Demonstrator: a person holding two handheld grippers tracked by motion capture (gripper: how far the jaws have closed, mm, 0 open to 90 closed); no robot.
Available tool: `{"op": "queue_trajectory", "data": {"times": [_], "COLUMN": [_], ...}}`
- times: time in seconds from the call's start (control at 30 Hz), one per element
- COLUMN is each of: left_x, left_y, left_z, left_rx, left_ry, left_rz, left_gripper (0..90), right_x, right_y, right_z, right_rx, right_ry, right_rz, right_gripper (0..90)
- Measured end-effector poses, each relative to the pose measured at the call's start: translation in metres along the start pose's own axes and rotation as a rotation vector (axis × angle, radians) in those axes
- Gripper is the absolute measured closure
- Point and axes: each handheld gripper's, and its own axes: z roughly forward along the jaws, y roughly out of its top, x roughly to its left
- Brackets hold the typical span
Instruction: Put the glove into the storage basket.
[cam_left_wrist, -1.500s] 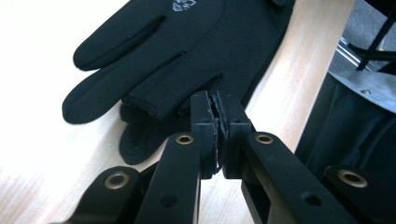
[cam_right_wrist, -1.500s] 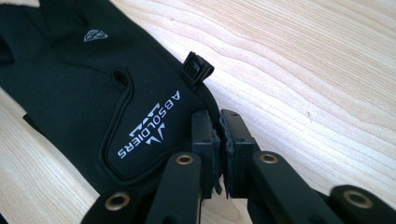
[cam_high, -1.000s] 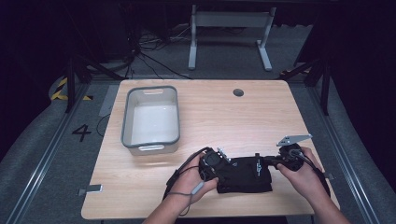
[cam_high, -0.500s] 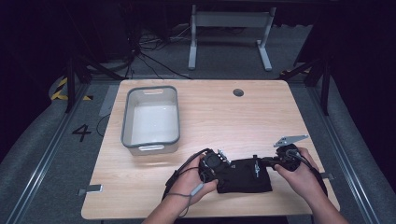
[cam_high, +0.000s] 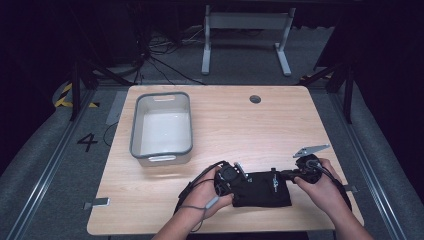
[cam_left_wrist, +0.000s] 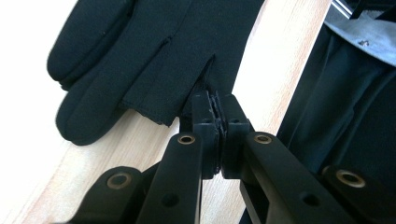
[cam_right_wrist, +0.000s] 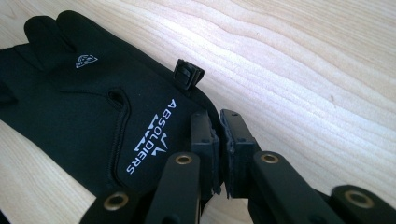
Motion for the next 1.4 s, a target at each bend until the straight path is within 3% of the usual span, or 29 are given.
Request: {"op": "queue_trajectory", "data": {"times": [0.13, 0.17, 0.27, 0.53, 0.67, 0.77, 1.1, 1.23, 1.33, 1.4], "left_x": [0.003, 0.003, 0.005, 0.003, 0.002, 0.001, 0.001, 0.003, 0.005, 0.007], "left_y": [0.0, 0.0, 0.0, 0.004, 0.009, 0.014, 0.03, 0.037, 0.042, 0.045], "left_z": [0.006, 0.004, -0.007, -0.01, -0.008, -0.005, 0.002, 0.008, 0.012, 0.015], "left_rx": [0.014, -0.021, -0.084, -0.161, -0.211, -0.24, -0.252, -0.233, -0.231, -0.254], "left_ry": [0.008, 0.021, 0.027, 0.051, 0.064, 0.073, 0.074, 0.064, 0.081, 0.08], "left_rz": [-0.007, -0.015, -0.036, -0.021, -0.005, 0.011, 0.05, 0.074, 0.088, 0.088], "left_gripper": [83.7, 79.0, 77.2, 77.8, 77.3, 82.9, 82.1, 81.0, 83.1, 85.5], "right_x": [-0.001, -0.002, -0.004, -0.004, -0.004, -0.005, -0.015, -0.019, -0.022, -0.024], "right_y": [-0.001, -0.002, -0.004, -0.005, -0.007, -0.01, -0.025, -0.031, -0.035, -0.037], "right_z": [0.001, 0.001, -0.003, -0.012, -0.014, -0.018, -0.029, -0.03, -0.031, -0.032], "right_rx": [0.027, 0.022, -0.021, -0.081, -0.097, -0.104, -0.113, -0.11, -0.112, -0.114], "right_ry": [0.0, -0.004, -0.023, -0.05, -0.065, -0.069, -0.088, -0.085, -0.094, -0.096], "right_rz": [0.018, 0.019, 0.02, 0.006, 0.013, 0.017, 0.049, 0.056, 0.065, 0.07], "right_gripper": [80.2, 77.2, 72.0, 72.8, 78.1, 79.2, 77.1, 75.3, 75.4, 75.3]}}
